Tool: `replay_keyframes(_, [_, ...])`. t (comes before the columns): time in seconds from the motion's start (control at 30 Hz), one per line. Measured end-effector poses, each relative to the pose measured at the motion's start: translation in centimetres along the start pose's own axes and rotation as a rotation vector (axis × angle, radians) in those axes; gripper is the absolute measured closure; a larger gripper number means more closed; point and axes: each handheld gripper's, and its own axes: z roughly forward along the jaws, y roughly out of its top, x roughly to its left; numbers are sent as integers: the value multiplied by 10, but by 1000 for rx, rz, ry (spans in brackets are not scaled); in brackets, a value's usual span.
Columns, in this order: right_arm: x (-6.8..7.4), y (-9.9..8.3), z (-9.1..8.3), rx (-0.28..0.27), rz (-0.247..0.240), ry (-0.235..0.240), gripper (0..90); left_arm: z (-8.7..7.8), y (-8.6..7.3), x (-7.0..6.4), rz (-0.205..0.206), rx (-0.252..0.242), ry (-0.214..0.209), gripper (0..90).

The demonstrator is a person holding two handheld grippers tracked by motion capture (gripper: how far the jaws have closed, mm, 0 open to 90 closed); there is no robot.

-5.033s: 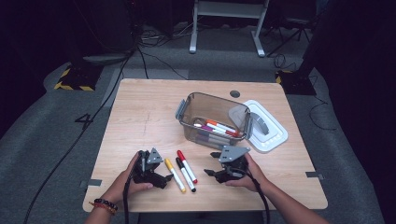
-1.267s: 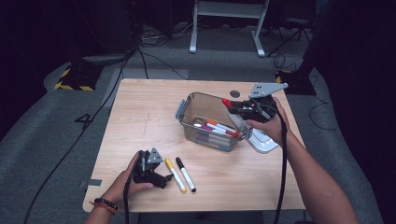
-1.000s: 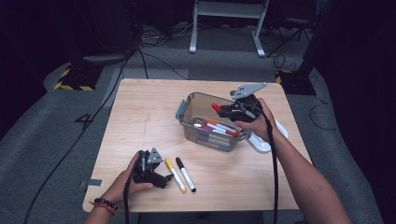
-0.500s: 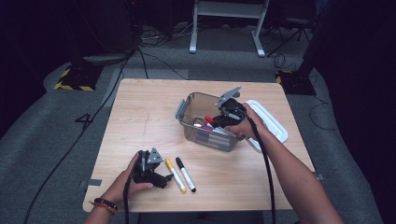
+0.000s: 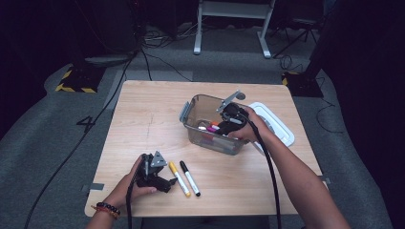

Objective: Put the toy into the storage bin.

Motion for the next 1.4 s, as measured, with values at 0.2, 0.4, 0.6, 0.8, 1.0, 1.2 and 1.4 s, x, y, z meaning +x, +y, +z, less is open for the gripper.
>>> replay_keyframes(0.2, [2,-11,-19,-150,25,-48,420,0,0,0,0,0,0,2])
replay_keyframes(0.4, [18,-30,-48,-290,17,-79,323,0,0,0,0,-2,1,2])
replay_keyframes(0.6, [42,-55,-74,-376,-27,-112,313,0,0,0,0,-2,1,2])
replay_keyframes(0.8, [65,-82,-90,-434,-53,-130,310,0,0,0,0,0,0,2])
replay_keyframes(1.0, [86,-107,-85,-454,-62,-108,307,0,0,0,0,0,0,2])
replay_keyframes(1.2, [103,-125,-56,-437,-76,-88,305,0,0,0,-1,-1,4,2])
replay_keyframes(1.4, [109,-126,-20,-400,-59,-72,305,0,1,0,-1,0,4,2])
